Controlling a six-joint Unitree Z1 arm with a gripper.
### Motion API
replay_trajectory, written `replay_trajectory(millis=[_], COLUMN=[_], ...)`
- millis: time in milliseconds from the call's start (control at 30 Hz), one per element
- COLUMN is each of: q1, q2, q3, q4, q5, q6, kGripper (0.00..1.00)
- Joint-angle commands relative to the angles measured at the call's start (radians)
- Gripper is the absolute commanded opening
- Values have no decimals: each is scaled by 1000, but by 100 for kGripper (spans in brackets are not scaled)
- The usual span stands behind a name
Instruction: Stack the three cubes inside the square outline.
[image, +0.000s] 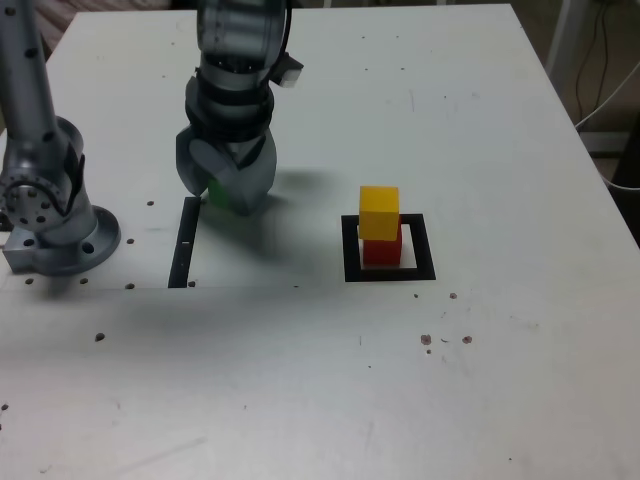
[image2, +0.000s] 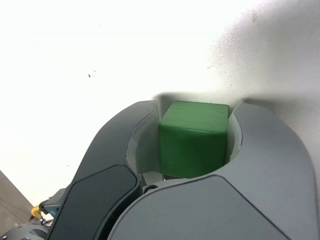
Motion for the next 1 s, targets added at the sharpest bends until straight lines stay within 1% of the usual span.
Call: replay_trajectory(millis=[0,100,167,333,500,533,633,833,967], q1=[-1,-1,-1,-22,-74,-83,-98,-129,-155], q2=[-15,-27,-33,-38,-34,-29,-12,36,71], q3=[-10,-33,-62,-179,-337,-379,-473,-662,-768], q4=[9,29,59,190,353,397,481,584,630], q5=[4,4,-1,-32,-46,-48,-54,-81,-87], q6=[2,5,7,-14,-107,-133,-180,-266,-327], kGripper=[33,31,31,30,30,30,30,30,30])
